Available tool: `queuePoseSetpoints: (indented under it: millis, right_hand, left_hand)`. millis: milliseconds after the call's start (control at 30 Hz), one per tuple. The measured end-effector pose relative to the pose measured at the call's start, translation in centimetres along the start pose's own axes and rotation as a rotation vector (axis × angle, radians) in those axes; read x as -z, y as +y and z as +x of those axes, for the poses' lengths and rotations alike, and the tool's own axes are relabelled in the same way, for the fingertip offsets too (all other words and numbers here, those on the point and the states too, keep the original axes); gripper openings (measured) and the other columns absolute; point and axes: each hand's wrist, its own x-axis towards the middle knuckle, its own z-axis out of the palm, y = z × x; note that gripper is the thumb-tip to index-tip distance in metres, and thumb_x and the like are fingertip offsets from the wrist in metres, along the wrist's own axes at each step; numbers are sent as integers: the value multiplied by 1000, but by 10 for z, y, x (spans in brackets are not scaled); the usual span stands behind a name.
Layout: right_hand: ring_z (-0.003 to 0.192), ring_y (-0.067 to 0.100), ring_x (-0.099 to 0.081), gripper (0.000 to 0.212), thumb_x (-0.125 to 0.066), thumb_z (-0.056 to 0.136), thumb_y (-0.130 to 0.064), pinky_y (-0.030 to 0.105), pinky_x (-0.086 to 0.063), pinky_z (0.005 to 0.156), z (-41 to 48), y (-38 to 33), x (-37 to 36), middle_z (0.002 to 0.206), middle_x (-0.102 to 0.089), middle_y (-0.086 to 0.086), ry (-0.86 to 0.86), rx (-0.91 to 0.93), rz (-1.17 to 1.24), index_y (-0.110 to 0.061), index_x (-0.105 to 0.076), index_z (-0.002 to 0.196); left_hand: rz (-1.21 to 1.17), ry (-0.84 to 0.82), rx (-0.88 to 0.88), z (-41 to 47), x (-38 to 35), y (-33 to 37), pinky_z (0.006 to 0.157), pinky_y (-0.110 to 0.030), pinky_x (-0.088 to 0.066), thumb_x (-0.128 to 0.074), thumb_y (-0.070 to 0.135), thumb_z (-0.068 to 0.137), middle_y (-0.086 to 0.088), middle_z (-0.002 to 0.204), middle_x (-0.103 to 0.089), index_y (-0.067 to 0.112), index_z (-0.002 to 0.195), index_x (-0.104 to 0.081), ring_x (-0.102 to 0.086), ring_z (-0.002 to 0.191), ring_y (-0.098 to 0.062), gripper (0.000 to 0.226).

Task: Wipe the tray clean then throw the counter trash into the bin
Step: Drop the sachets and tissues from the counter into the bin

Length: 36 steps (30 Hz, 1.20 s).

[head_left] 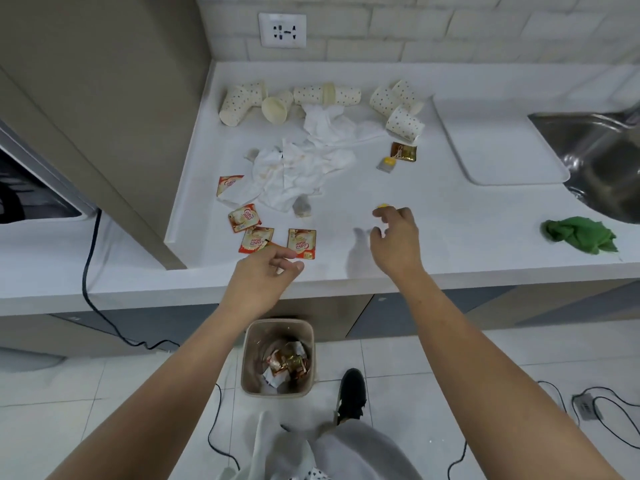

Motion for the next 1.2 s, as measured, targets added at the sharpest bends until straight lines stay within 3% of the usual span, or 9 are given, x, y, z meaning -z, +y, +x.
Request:
queuePoseSetpoints:
  millis: [200, 333, 433, 567, 700, 867, 967, 1067, 1200]
  right_hand:
    - [110, 39, -54, 40, -60, 95, -17, 41, -35, 96, 63, 38, 1, 122, -53, 22, -69, 41, -287, -8, -59, 135]
    - [99, 38, -47, 30, -52, 100, -21, 39, -42, 88, 81, 59, -3, 120, -47, 16, -273, 3, -375, -15, -59, 129]
    - [86, 30, -59, 17, -59, 93, -7, 35, -50, 79, 94, 64, -2, 104, -51, 10, -278, 33, -170, -13, -66, 107]
    - [69, 8, -54, 11, -67, 90, -10, 13, -41, 66, 96, 36, -1, 90, -55, 3, -179, 113, 147, -17, -64, 97]
    - [77, 11, -59, 19, -70, 86, -8, 19, -47, 70, 96, 7, -4, 95, -59, 1, -234, 240, 366, -19, -59, 95]
    - [72, 15, -60, 20, -72, 84, -10, 23, -50, 69, 125, 10, 0, 97, -63, 1, -410, 146, 500, -16, -63, 100]
    - [79, 18, -61, 23, -64, 85, -7, 28, -50, 77, 168, 28, -4, 101, -62, 5, -231, 74, 348, -15, -64, 107]
    - [104, 30, -56, 30, -59, 87, -3, 36, -47, 90, 212, 51, -10, 117, -55, 16, -79, 104, 54, -8, -64, 117]
    - [128, 42, -40, 36, -58, 93, -11, 45, -38, 103, 238, 75, -21, 136, -45, 23, -168, 139, -327, -8, -59, 129]
  left_hand:
    - [-37, 19, -9, 35, -19, 29, 86, -34, -59, -72, 36, 93, 13, 92, -72, 28, 111, -72, -72, 83, -10, 19]
    - [-76, 17, 1, 60, -35, 48, 73, -15, -55, -73, 36, 93, 11, 90, -72, 28, 109, -71, -70, 75, -5, 17]
    - [-82, 16, 21, 81, -50, 58, 75, -24, -56, -71, 42, 93, 13, 90, -73, 34, 108, -71, -71, 81, -8, 17]
    - [-189, 76, 122, 109, -70, 71, 72, -24, -52, -68, 51, 93, 11, 105, -71, 34, 112, -71, -70, 89, -10, 26]
    - [-426, 96, 206, 136, -87, 96, 71, -30, -58, -66, 44, 98, 4, 97, -77, 25, 102, -73, -74, 85, -10, 21]
    - [-298, 247, 160, 155, -93, 90, 78, -42, -57, -65, 30, 100, 1, 89, -75, 23, 95, -72, -71, 84, -22, 11]
    - [-300, 282, 171, 161, -90, 80, 77, -43, -59, -67, 29, 99, 3, 88, -74, 22, 97, -73, -70, 81, -18, 9]
    - [-300, 301, 182, 164, -87, 74, 67, -33, -54, -68, 23, 98, 3, 86, -71, 22, 99, -75, -65, 73, -15, 7]
    - [-297, 297, 214, 166, -86, 71, 57, -17, -50, -70, 21, 96, 0, 87, -71, 20, 100, -75, -65, 72, -12, 6]
